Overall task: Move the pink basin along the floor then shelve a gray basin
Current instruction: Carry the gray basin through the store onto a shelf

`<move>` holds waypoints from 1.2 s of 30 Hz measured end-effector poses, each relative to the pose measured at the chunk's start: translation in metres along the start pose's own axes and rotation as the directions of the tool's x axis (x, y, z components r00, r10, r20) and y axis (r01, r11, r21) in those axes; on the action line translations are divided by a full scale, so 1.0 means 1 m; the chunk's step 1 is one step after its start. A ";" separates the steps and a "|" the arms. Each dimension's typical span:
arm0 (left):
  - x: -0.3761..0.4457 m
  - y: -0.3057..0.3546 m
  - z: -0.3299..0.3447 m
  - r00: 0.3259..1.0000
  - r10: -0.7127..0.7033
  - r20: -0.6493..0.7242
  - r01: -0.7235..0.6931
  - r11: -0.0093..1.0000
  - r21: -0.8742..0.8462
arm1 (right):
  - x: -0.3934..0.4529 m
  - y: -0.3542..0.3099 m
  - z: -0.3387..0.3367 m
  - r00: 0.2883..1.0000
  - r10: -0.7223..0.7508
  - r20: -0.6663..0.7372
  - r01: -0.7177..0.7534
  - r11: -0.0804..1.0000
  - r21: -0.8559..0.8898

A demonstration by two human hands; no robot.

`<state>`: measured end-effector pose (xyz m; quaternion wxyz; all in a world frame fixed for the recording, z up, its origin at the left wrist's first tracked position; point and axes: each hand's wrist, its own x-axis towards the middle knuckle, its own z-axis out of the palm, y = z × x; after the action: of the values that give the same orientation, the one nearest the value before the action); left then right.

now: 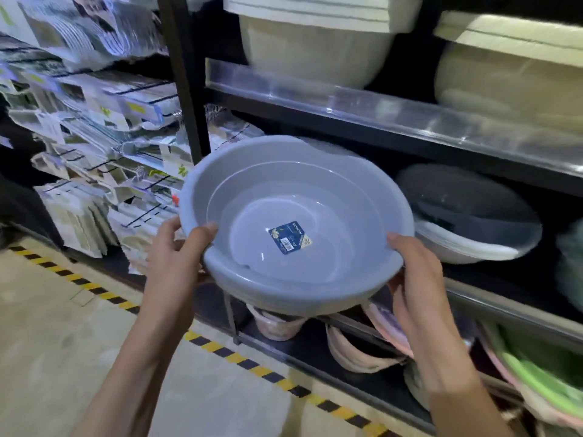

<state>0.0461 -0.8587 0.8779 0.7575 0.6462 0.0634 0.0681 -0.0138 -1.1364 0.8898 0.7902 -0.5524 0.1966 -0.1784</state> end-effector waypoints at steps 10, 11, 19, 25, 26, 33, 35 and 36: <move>0.122 -0.027 0.013 0.980 -0.035 0.194 0.040 0.999 -0.026 | 0.057 0.028 0.050 0.983 -0.093 -0.159 0.088 0.996 -0.033; 0.132 -0.032 0.017 0.977 -0.032 0.212 0.038 0.999 -0.029 | 0.064 0.031 0.052 0.981 -0.106 -0.165 0.100 0.994 -0.041; 0.188 -0.068 0.048 0.964 -0.044 0.261 0.058 0.997 -0.048 | 0.119 0.046 0.057 0.976 -0.135 -0.170 0.125 0.990 -0.070; 0.222 -0.070 0.066 0.944 -0.059 0.325 0.073 0.997 -0.031 | 0.144 0.050 0.054 0.983 -0.139 -0.122 0.132 0.989 -0.060; 0.227 -0.070 0.070 0.943 -0.055 0.329 0.067 0.997 -0.025 | 0.149 0.050 0.053 0.983 -0.136 -0.127 0.130 0.990 -0.055; 0.255 -0.079 0.095 0.945 -0.058 0.322 0.068 0.998 -0.019 | 0.184 0.048 0.053 0.978 -0.070 -0.195 0.068 0.998 -0.015; 0.261 -0.081 0.101 0.945 -0.065 0.320 0.077 0.997 -0.024 | 0.192 0.047 0.054 0.972 -0.060 -0.226 0.068 0.997 0.028; 0.264 -0.081 0.104 0.945 -0.069 0.321 0.080 0.997 -0.021 | 0.196 0.048 0.054 0.970 -0.056 -0.237 0.068 0.997 0.042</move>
<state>0.3262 -0.9234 0.8118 0.7707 0.6327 -0.0370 -0.0653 0.1850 -1.1756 0.8395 0.7686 -0.5135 0.2673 -0.2723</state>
